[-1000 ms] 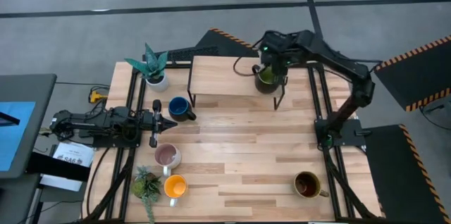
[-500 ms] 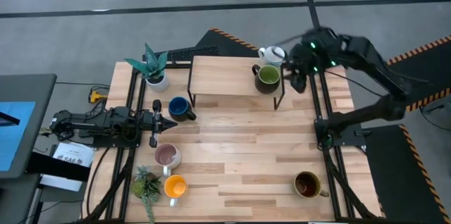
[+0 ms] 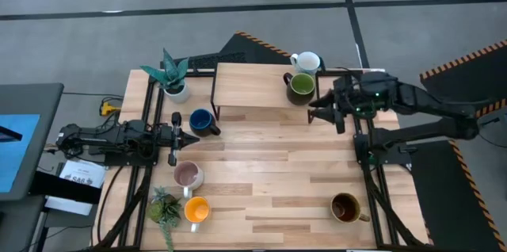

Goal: Place coffee mugs
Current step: Put the black-blue interior mug on the shelf

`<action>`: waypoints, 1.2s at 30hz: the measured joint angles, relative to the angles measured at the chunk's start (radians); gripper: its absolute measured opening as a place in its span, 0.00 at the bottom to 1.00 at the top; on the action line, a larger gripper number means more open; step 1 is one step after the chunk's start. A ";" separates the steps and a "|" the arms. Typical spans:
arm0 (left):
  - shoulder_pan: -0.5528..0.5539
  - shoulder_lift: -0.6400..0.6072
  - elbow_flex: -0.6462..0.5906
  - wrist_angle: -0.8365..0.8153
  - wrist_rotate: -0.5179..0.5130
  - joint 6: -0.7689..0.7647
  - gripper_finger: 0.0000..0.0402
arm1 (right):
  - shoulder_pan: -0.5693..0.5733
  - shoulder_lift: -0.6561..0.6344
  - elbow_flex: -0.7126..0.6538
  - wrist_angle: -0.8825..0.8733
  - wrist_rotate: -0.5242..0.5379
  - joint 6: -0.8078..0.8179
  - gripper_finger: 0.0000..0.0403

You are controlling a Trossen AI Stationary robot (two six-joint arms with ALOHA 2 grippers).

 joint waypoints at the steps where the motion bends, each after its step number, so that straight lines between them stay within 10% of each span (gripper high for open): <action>1: 0.000 0.000 0.000 0.001 -0.007 0.000 0.00 | 0.006 0.004 0.000 0.028 0.000 0.009 0.49; 8: 0.000 0.000 0.000 0.012 -0.039 0.035 0.00 | 0.013 0.047 0.001 0.250 0.013 0.069 0.49; 17: -0.001 0.000 -0.001 0.366 -0.092 -0.433 0.00 | 0.009 0.107 0.001 0.426 0.113 0.104 0.49; 25: 0.000 0.000 0.002 0.538 -0.239 -0.422 0.00 | 0.012 0.136 0.001 0.492 0.117 0.118 0.49; 36: -0.001 0.260 0.415 -0.070 -0.128 -0.329 0.01 | -0.002 0.083 0.002 0.466 0.113 0.068 0.49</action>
